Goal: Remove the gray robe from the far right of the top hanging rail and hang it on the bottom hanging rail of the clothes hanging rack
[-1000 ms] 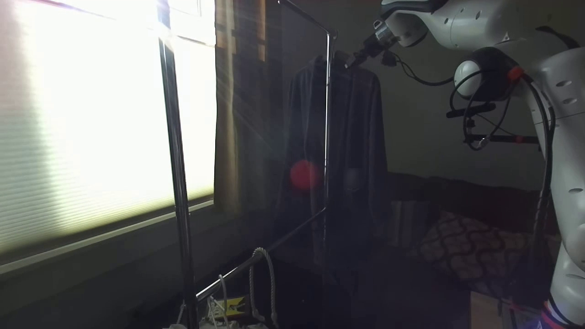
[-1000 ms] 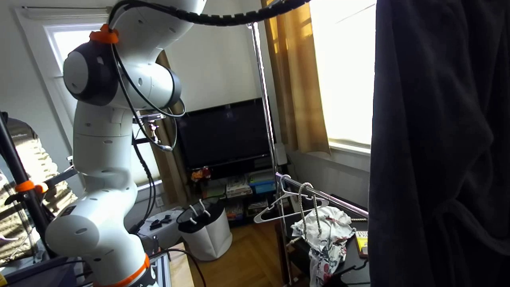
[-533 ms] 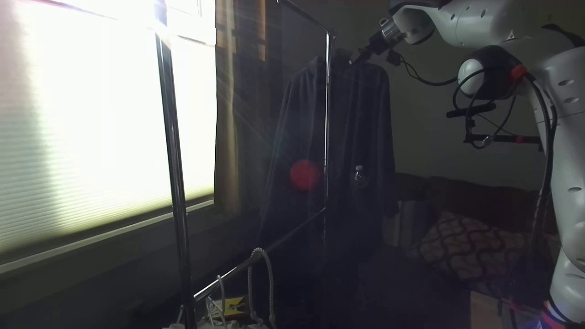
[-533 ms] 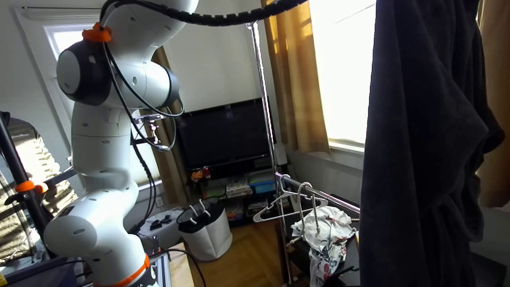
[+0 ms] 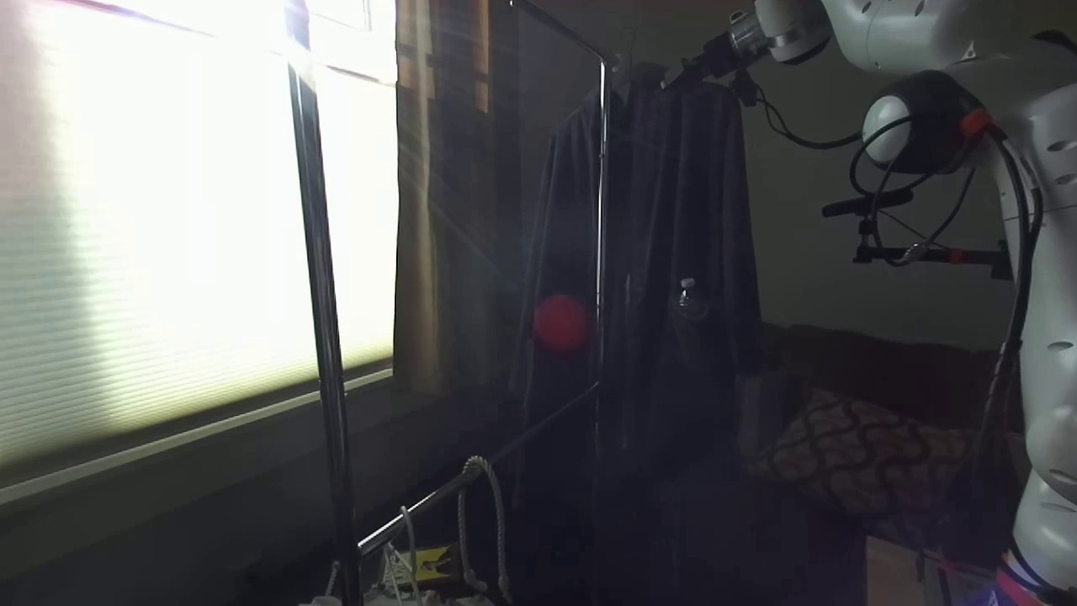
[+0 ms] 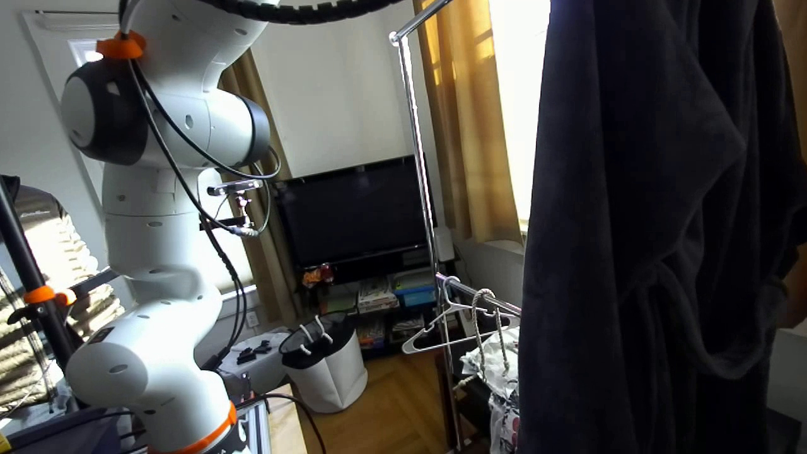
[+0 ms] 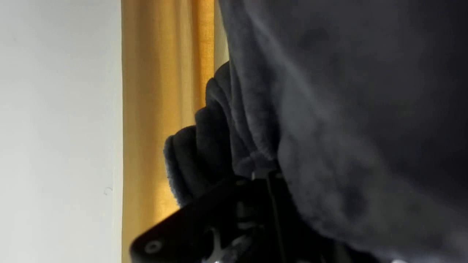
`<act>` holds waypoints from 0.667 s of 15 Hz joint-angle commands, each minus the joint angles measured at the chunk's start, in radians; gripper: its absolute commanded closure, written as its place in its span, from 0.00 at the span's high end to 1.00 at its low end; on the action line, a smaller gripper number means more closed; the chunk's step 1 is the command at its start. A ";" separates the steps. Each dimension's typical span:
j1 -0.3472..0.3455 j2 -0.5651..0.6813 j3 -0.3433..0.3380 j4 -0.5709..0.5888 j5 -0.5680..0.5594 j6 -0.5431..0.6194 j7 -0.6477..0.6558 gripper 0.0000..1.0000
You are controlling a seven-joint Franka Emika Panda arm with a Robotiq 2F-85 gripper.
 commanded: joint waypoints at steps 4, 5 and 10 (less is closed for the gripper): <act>-0.024 -0.051 -0.048 -0.026 -0.019 0.040 0.090 0.02; -0.027 -0.052 -0.059 -0.031 -0.029 0.034 0.093 0.02; 0.011 -0.133 -0.110 -0.181 -0.220 -0.004 0.040 0.02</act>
